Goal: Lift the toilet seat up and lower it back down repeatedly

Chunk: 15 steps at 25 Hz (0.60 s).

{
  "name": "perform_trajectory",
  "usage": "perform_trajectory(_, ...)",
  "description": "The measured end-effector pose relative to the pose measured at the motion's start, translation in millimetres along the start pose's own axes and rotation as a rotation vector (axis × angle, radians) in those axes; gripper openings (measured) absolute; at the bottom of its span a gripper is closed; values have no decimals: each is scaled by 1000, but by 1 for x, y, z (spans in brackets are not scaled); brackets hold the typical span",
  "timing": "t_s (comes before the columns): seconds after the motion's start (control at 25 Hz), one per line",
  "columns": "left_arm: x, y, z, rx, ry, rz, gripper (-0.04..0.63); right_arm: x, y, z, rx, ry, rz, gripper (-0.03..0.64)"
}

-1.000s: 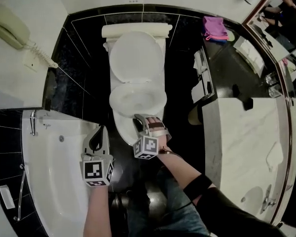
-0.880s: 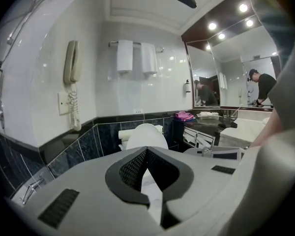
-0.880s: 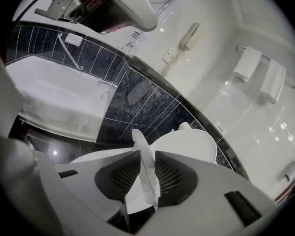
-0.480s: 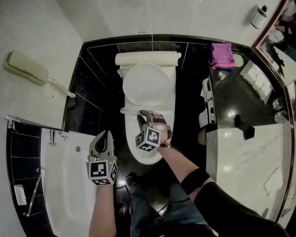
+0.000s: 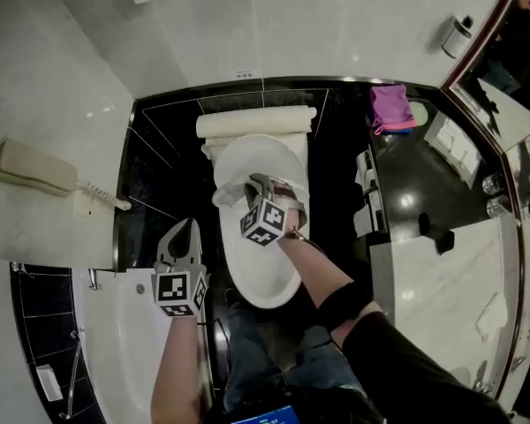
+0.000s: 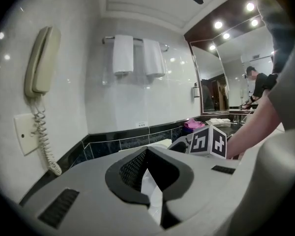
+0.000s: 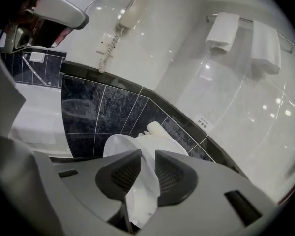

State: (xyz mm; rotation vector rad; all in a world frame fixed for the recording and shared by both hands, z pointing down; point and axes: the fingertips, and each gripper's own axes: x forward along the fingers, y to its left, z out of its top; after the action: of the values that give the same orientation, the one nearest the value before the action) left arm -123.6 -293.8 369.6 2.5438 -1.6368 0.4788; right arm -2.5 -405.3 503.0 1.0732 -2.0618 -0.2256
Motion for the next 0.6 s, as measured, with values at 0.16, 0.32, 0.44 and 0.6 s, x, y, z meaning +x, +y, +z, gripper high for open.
perform_trajectory(0.16, 35, 12, 11, 17, -1, -75, 2, 23, -23, 2, 27, 36, -16, 106)
perform_trajectory(0.32, 64, 24, 21, 22, -5, -131, 0, 42, -41, 6, 40, 58, -26, 104)
perform_trajectory(0.44, 80, 30, 22, 19, -10, -152, 2, 55, -52, 6, 40, 70, -31, 101)
perform_trajectory(0.6, 94, 30, 19, 20, -4, -184, 2, 69, -65, 4, 52, 84, -41, 98)
